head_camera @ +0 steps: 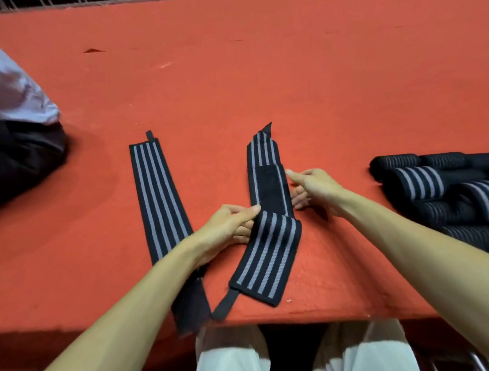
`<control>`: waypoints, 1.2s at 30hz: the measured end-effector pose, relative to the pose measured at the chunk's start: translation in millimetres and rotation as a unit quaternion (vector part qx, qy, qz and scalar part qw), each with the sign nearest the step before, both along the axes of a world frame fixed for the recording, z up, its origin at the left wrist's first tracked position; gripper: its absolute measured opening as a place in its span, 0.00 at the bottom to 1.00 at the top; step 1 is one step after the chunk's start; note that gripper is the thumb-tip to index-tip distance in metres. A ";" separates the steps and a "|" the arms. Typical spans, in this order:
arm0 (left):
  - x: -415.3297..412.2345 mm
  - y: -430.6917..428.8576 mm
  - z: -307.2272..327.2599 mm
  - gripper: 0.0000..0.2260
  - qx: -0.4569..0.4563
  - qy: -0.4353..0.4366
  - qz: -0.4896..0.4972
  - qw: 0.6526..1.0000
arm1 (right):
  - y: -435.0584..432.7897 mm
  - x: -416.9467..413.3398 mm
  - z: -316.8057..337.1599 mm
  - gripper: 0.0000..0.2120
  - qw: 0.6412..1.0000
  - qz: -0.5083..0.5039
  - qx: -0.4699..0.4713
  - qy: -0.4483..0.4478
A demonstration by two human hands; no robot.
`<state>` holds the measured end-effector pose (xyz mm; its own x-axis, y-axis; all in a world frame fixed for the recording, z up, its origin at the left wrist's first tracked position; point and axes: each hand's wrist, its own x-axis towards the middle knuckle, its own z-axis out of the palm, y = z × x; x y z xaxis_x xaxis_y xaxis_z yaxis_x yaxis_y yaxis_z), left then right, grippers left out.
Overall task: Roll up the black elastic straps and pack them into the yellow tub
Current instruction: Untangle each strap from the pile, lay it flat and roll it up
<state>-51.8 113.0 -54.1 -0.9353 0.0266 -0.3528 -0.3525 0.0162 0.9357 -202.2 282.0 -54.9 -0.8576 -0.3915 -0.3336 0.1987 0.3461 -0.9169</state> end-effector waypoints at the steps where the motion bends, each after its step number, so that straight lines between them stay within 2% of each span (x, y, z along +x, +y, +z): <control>1: 14.0 3.6 5.5 0.21 -0.027 0.003 -0.020 0.999 | 9.6 14.2 4.9 0.25 1.000 0.021 0.008 -0.019; 3: 26.2 8.7 7.2 0.14 -0.107 0.007 -0.027 0.994 | 21.1 33.9 12.9 0.24 0.995 0.070 0.042 -0.055; 5: 35.4 19.3 10.3 0.11 -0.160 0.026 -0.011 0.987 | 28.5 54.1 21.5 0.16 0.987 0.123 0.075 -0.066; 7: 42.4 33.1 12.0 0.11 -0.118 0.029 0.005 0.993 | 32.4 70.3 29.7 0.07 0.986 0.137 0.066 -0.070; 8: 44.9 39.7 12.0 0.11 -0.090 0.022 0.008 0.996 | 33.7 75.0 32.3 0.06 0.988 0.127 0.052 -0.069; 10: 50.2 50.0 12.8 0.11 -0.089 0.016 0.004 0.996 | 35.9 81.6 35.2 0.12 0.993 0.094 0.033 -0.057; 12: 54.0 53.1 10.6 0.06 -0.156 0.008 -0.015 0.988 | 36.3 85.5 33.3 0.19 0.994 0.088 0.057 -0.032; 13: 56.1 52.5 10.6 0.05 -0.215 0.000 -0.034 0.976 | 35.5 87.5 31.0 0.19 0.992 0.096 0.085 -0.014; 16: 58.6 40.7 12.6 0.12 -0.398 -0.002 -0.070 0.915 | 28.8 87.9 25.8 0.12 0.973 0.114 0.190 0.067; 18: 61.1 29.5 18.5 0.13 -0.464 0.010 -0.059 0.884 | 22.2 82.5 26.8 0.08 0.938 0.133 0.276 0.160; 19: 61.8 20.8 20.5 0.12 -0.475 0.014 -0.043 0.879 | 16.7 79.9 27.9 0.07 0.917 0.143 0.308 0.208; 21: 62.8 -2.1 21.7 0.09 -0.485 0.015 0.010 0.875 | 1.2 75.7 29.2 0.06 0.906 0.150 0.304 0.253; 24: 63.5 -45.4 13.7 0.05 -0.513 0.024 0.133 0.848 | -33.1 76.6 28.0 0.06 0.931 0.162 0.217 0.245; 25: 63.7 -57.2 9.7 0.06 -0.519 0.025 0.175 0.836 | -43.7 77.7 27.1 0.05 0.936 0.166 0.197 0.240; 27: 62.9 -80.6 0.8 0.13 -0.505 -0.010 0.242 0.828 | -68.4 77.3 22.1 0.04 0.948 0.177 0.159 0.211; 30: 59.9 -102.1 -5.3 0.21 -0.438 -0.075 0.297 0.845 | -98.8 82.0 14.3 0.04 0.961 0.216 0.116 0.126; 33: 49.8 -116.7 -10.0 0.20 -0.368 -0.089 0.332 0.864 | -124.7 91.6 8.4 0.06 0.972 0.218 0.066 0.053; 34: 46.9 -119.9 -10.1 0.18 -0.319 -0.084 0.341 0.880 | -131.7 93.0 7.6 0.07 0.974 0.216 0.055 0.038; 36: 44.0 -118.1 -10.6 0.14 -0.148 -0.074 0.365 0.916 | -140.0 93.5 9.4 0.10 0.972 0.225 0.064 0.023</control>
<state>-7.8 -5.0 -64.7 -0.6069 -0.7047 -0.3676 -0.4931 -0.0288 0.8695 -108.7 142.1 -45.5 -0.6239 -0.6884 -0.3700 -0.0391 0.5003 -0.8650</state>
